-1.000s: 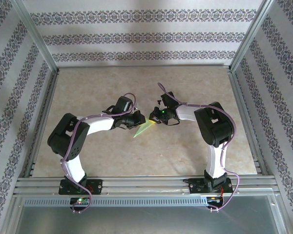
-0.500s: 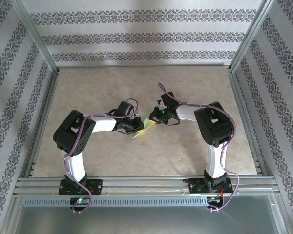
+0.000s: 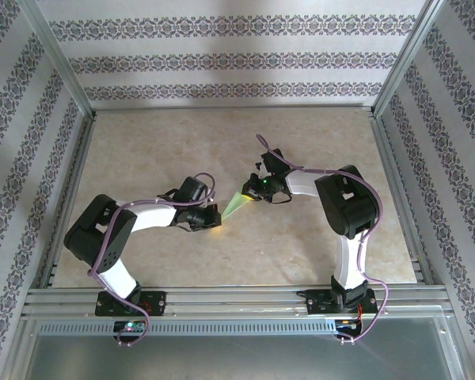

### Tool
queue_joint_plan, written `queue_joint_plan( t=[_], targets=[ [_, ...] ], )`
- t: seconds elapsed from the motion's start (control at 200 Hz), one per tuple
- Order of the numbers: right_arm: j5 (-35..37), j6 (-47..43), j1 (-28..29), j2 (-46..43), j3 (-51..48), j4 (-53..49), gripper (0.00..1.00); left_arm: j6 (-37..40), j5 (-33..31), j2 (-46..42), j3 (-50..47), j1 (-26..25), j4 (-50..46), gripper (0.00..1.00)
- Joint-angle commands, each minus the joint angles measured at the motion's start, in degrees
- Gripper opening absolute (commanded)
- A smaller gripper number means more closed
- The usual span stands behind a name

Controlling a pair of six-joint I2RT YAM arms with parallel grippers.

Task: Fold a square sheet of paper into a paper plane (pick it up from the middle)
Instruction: Fifth fold the wing at the center of the table.

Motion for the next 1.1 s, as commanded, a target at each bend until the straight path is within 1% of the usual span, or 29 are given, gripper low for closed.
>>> queue_joint_plan(
  t=[0.0, 0.09, 0.145, 0.2, 0.3, 0.365, 0.405, 0.51, 0.565, 0.615, 0.66, 0.725, 0.839, 0.919, 0.974, 1.094],
  targets=[
    [6.68, -2.3, -1.0, 3.74, -1.78, -7.44, 0.04, 2.55, -2.79, -3.16, -0.18, -0.23, -9.31, 0.05],
    [5.16, -3.68, -0.87, 1.57, -0.6, -7.46, 0.08, 2.59, -3.69, -6.37, 2.78, -0.14, -9.56, 0.08],
    [3.86, -4.48, -0.8, -0.46, 0.45, -7.52, 0.1, 2.64, -5.24, -8.05, 4.52, 0.34, -9.81, 0.08],
    [2.94, -5.07, -0.78, -2.97, 1.74, -7.76, 0.14, 2.85, -7.18, -9.68, 5.91, 0.97, -10.22, 0.12],
    [2.73, -5.82, -0.45, -7.72, 3.56, -9.06, 0.22, 2.82, -11.06, -12.15, 7.32, 2.62, -10.74, 0.21],
    [3.68, -5.96, -0.21, -10.54, 3.84, -9.99, 0.26, 2.66, -12.97, -13.39, 7.43, 4.15, -10.86, 0.29],
    [4.63, -6.05, -0.09, -11.84, 3.77, -10.89, 0.28, 2.47, -13.33, -13.71, 7.34, 5.26, -10.84, 0.36],
    [10.23, -7.1, 0.93, -14.44, 4.32, -16.73, 0.33, 3.01, -11.02, -13.23, 7.41, 7.48, -9.44, 0.48],
    [13.69, -7.12, 1.64, -15.6, 4.2, -19.25, 0.36, 3.72, -7.55, -12.1, 7.53, 7.91, -7.4, 0.51],
    [16.51, -6.52, 2.37, -16.45, 3.98, -20.64, 0.42, 4.03, -4.3, -10.77, 7.76, 7.9, -5.34, 0.53],
    [19.07, -6.01, 3.34, -16.82, 3.99, -21.73, 0.47, 4.09, -0.86, -9.31, 7.75, 7.9, -2.78, 0.54],
    [21.9, -5.15, 4.51, -16.38, 4.81, -23.45, 0.51, 4.0, 2.49, -6.83, 7.97, 7.94, 0.14, 0.53],
    [24.3, -3.77, 5.69, -14.29, 6.57, -24.9, 0.57, 3.44, 6.11, -2.09, 9.16, 7.62, 4.13, 0.52],
    [25.26, -2.94, 6.31, -12.38, 8.0, -25.53, 0.58, 2.73, 7.64, 1.31, 10.31, 7.0, 6.03, 0.49],
    [25.74, -2.17, 6.64, -10.76, 9.56, -26.62, 0.58, 2.19, 8.65, 3.24, 10.61, 6.58, 7.58, 0.44],
    [27.56, 0.31, 7.86, -7.19, 13.31, -29.5, 0.58, 0.71, 9.73, 6.2, 10.1, 5.34, 11.26, 0.39]
  ],
)
